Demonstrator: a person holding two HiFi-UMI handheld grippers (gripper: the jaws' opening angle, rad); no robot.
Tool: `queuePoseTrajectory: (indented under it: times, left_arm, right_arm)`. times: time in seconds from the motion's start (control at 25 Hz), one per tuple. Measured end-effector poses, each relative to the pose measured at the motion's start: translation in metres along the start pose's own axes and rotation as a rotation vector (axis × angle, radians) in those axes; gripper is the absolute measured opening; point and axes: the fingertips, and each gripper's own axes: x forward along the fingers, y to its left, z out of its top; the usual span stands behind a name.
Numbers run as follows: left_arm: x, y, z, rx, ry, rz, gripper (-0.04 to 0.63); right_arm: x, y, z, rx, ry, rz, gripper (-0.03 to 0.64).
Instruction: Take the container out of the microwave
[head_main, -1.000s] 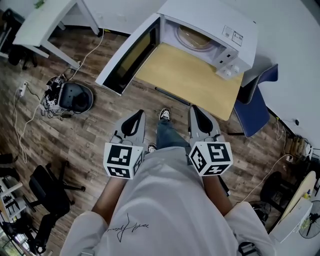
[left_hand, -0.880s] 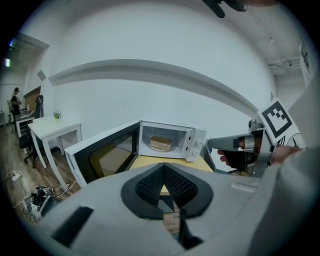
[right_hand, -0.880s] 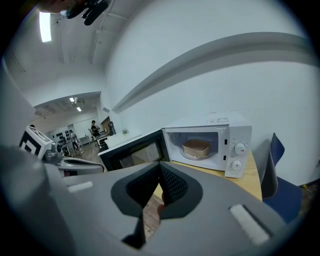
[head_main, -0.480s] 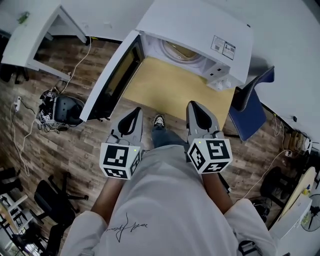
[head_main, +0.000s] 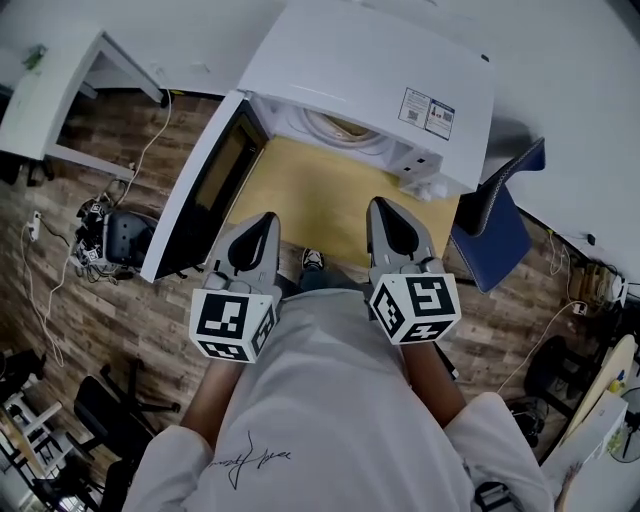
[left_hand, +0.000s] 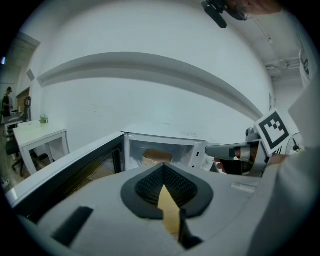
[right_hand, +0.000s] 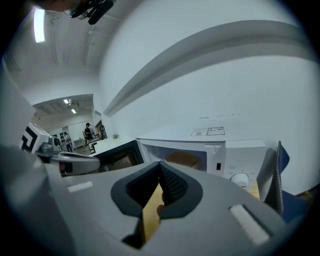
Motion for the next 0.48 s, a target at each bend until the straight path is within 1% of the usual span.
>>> queuePoseTrajectory:
  times: [0.12,0.24,0.36,0.48]
  left_arm:
    - [0.005,-0.003,0.004,0.016,-0.004,-0.003,-0.008]
    - [0.010,-0.005,0.001,0.036,0.010,-0.008,-0.008]
    - [0.012,-0.006,0.000,0.038,0.020,-0.012,-0.008]
    - [0.014,-0.004,0.000,0.038,0.023,-0.013,-0.008]
  right_arm:
    - [0.003,-0.004,0.000,-0.014,-0.003,0.004,0.011]
    - [0.006,-0.007,-0.005,-0.066,0.010,0.002,0.011]
    - [0.013,-0.007,-0.011,-0.097,0.043,0.013,0.011]
    - [0.023,-0.008,-0.014,-0.137,0.055,0.012,0.011]
